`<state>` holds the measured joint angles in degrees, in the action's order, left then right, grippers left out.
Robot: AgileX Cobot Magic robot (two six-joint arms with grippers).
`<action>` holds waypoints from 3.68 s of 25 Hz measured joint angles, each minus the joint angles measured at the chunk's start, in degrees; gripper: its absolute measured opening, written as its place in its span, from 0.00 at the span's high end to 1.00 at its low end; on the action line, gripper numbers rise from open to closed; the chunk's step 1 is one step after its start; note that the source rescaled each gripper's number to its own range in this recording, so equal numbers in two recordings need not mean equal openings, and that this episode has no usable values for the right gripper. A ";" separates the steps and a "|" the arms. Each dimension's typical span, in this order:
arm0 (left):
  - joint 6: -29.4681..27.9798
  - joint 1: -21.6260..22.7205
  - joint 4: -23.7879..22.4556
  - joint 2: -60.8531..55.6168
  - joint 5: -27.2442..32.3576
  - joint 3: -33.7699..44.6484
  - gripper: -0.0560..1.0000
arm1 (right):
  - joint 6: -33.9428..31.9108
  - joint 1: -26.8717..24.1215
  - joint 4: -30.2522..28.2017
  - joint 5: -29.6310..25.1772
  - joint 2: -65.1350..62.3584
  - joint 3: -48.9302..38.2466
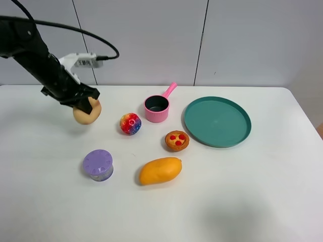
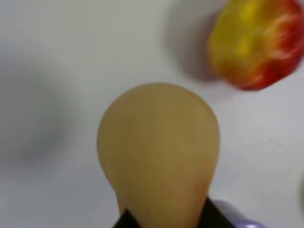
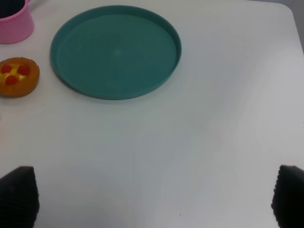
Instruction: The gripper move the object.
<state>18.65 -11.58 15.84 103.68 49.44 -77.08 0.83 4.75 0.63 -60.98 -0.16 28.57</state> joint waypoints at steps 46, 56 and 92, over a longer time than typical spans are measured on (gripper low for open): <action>5.35 -33.00 -1.30 41.17 -21.37 -44.03 0.95 | 0.00 0.00 0.00 0.20 0.00 0.00; 7.33 -33.02 0.74 43.79 -21.69 -44.05 0.48 | 0.00 0.00 0.00 0.20 0.00 0.00; 2.93 13.73 -7.05 -13.47 19.50 -37.41 0.00 | 0.00 0.00 0.00 0.20 0.00 0.00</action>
<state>21.58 2.15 8.79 90.21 68.94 -114.49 0.83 4.75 0.63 -60.78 -0.16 28.57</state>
